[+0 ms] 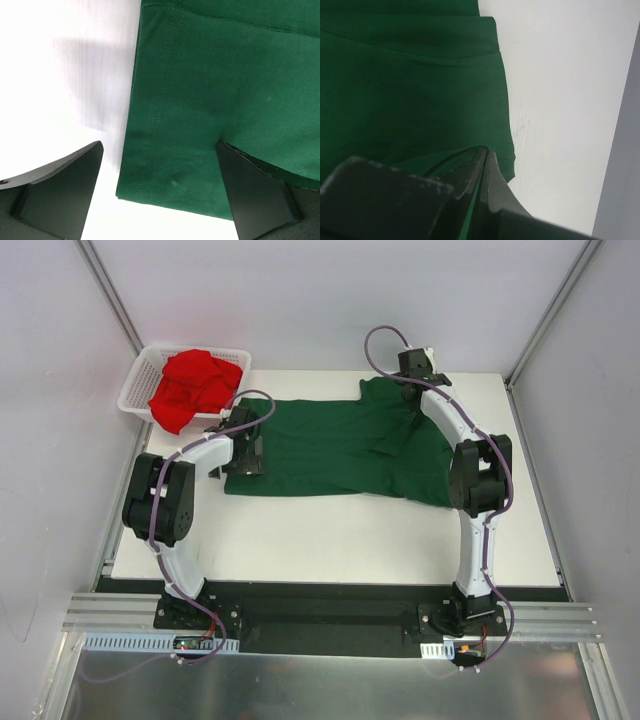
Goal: Fold and stack the t-shirts
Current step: Fold the flattened tshirt in 1/3 of the way
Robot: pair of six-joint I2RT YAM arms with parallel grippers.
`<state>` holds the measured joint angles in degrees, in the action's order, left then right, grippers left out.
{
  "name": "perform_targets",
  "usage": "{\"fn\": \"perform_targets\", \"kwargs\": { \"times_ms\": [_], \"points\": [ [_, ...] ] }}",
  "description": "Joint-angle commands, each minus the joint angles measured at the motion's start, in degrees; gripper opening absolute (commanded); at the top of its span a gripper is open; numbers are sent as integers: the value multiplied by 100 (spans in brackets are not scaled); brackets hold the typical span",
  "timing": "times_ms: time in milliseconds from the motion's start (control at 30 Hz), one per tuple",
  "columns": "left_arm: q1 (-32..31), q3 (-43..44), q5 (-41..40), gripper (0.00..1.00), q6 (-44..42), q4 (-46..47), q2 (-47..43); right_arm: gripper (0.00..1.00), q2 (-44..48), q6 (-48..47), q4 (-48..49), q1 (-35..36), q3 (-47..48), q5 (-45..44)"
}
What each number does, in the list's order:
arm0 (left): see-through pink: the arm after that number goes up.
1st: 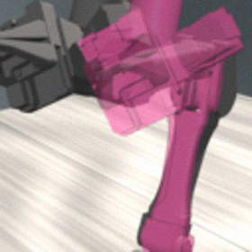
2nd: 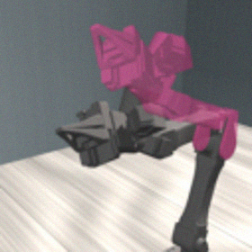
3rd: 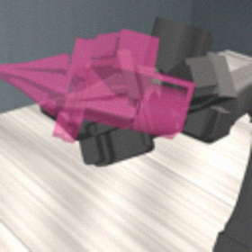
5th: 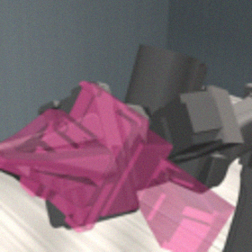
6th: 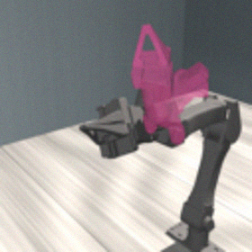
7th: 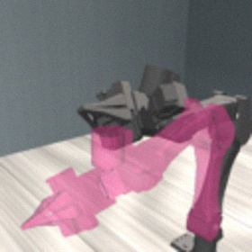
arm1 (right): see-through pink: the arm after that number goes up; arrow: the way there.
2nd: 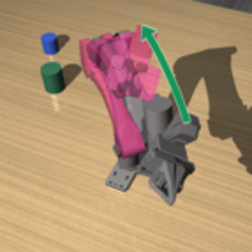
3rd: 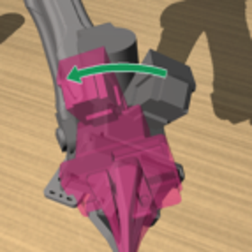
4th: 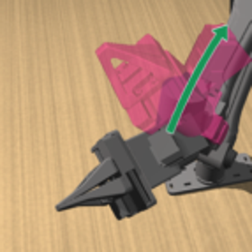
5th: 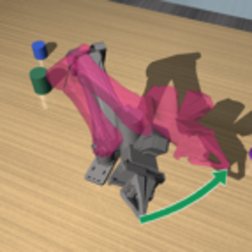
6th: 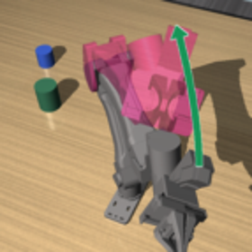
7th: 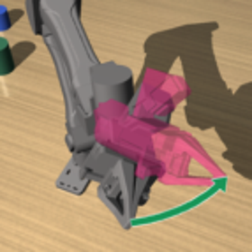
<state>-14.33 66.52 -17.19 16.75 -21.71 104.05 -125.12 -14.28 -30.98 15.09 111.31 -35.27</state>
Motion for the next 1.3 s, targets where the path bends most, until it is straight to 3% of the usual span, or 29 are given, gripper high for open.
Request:
{"fn": "perform_targets", "kwargs": {
  "times_ms": [0, 1167, 1200, 1233, 1267],
  "points": [
    [-105, 194, -320, 97, -137, -254, 142, 1, 58, -83, 224, 3, 269, -130],
    [-141, 353, -302, 97, -252, -474, 414, 1, -320, -751, 822, 11, 585, -498],
    [-149, 353, -302, 97, -252, -483, 414, 5, -355, -769, 796, 11, 611, -507],
    [-132, 353, -302, 97, -252, -474, 406, 16, -364, -769, 752, 11, 638, -516],
    [-149, 353, -294, 97, -234, -483, 414, 40, -364, -752, 743, 11, 612, -551]
  ]
}}
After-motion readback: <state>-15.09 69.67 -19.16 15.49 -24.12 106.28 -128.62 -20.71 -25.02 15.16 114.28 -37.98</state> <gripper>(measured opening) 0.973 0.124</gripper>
